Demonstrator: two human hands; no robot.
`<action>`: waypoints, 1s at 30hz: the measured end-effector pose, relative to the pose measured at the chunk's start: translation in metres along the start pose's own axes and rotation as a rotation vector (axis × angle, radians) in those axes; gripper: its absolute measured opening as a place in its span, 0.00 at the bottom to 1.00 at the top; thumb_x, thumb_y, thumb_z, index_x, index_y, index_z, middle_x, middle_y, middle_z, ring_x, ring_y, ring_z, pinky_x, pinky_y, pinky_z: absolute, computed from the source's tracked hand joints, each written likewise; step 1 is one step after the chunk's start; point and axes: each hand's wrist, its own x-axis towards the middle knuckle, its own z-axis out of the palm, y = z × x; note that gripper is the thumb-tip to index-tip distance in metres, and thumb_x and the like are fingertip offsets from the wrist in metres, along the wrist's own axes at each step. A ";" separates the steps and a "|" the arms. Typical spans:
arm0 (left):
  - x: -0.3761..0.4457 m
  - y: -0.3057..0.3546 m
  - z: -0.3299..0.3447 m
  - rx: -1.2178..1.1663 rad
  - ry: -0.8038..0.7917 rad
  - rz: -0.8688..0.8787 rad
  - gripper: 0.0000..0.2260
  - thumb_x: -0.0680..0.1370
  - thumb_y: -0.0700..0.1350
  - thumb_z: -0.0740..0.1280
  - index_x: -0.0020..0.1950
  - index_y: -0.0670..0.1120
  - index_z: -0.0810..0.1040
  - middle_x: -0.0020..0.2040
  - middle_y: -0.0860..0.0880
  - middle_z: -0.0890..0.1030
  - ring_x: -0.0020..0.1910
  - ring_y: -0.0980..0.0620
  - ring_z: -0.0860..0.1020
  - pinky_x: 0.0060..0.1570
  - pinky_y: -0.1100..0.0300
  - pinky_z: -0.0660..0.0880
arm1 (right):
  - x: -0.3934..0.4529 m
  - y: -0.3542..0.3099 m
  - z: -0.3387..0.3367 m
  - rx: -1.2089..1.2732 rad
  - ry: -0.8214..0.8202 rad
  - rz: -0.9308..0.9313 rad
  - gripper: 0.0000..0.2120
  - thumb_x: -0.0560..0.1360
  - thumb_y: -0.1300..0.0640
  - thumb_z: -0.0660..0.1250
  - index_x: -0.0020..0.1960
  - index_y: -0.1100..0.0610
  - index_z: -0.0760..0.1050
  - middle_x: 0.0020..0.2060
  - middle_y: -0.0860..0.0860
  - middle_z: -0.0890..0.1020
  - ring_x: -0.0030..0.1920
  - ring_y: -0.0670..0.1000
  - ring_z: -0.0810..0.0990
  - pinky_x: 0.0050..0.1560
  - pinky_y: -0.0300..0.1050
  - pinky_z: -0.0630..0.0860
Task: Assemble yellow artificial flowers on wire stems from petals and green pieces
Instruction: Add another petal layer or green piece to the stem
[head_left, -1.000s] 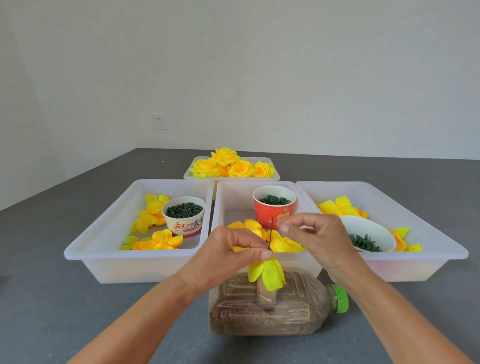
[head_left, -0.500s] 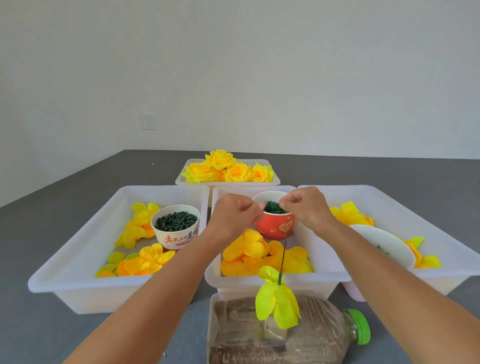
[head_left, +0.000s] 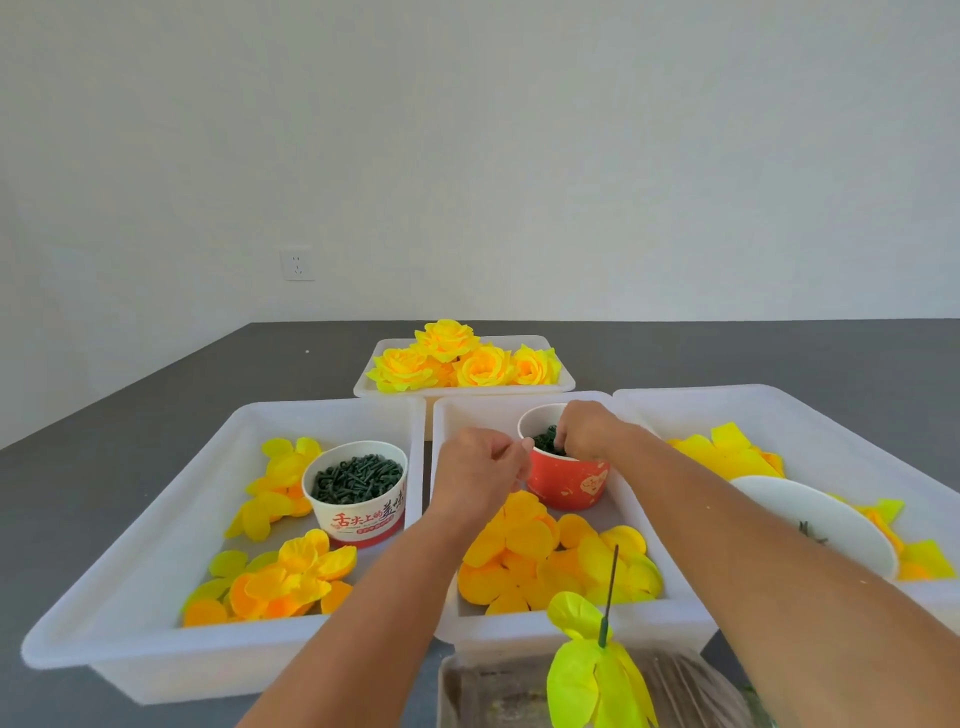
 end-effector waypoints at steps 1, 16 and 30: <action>0.000 0.000 0.000 0.005 -0.001 0.000 0.14 0.77 0.44 0.65 0.34 0.39 0.81 0.34 0.40 0.82 0.35 0.45 0.79 0.40 0.52 0.77 | 0.001 0.000 0.000 0.003 0.010 0.006 0.11 0.74 0.58 0.66 0.54 0.58 0.81 0.51 0.53 0.82 0.50 0.53 0.79 0.54 0.45 0.77; 0.004 -0.003 0.003 0.039 -0.030 0.008 0.14 0.77 0.43 0.64 0.34 0.39 0.81 0.25 0.52 0.76 0.22 0.63 0.72 0.29 0.66 0.72 | -0.010 0.004 0.005 0.648 0.350 0.092 0.06 0.68 0.64 0.74 0.45 0.62 0.84 0.44 0.56 0.84 0.48 0.54 0.81 0.54 0.48 0.77; 0.001 0.002 0.001 0.014 0.060 0.029 0.08 0.77 0.42 0.66 0.54 0.44 0.81 0.48 0.47 0.82 0.44 0.49 0.79 0.48 0.57 0.76 | -0.041 0.001 -0.002 0.698 0.423 -0.064 0.04 0.67 0.65 0.74 0.42 0.60 0.84 0.41 0.54 0.84 0.42 0.50 0.80 0.51 0.46 0.77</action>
